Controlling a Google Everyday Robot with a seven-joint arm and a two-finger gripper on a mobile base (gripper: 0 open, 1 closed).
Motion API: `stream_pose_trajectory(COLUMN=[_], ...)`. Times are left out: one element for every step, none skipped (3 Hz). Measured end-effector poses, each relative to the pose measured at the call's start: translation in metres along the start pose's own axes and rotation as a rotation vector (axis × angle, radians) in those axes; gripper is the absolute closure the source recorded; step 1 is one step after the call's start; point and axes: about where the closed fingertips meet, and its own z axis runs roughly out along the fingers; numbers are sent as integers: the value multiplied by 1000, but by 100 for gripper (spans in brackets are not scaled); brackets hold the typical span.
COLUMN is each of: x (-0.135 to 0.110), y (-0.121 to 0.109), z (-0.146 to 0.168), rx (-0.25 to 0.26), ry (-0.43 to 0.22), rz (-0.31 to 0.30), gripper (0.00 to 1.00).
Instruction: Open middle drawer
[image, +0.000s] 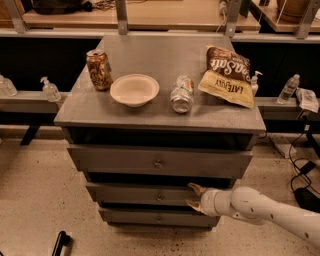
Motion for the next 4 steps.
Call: stream_pose_trajectory(x=[-2, -2, -2, -3], y=[-1, -2, -2, -3], z=[-2, -2, -3, -4], rx=[0, 0, 0, 0], ry=[0, 0, 0, 0], rz=[0, 0, 0, 0], gripper=[68, 68, 67, 63])
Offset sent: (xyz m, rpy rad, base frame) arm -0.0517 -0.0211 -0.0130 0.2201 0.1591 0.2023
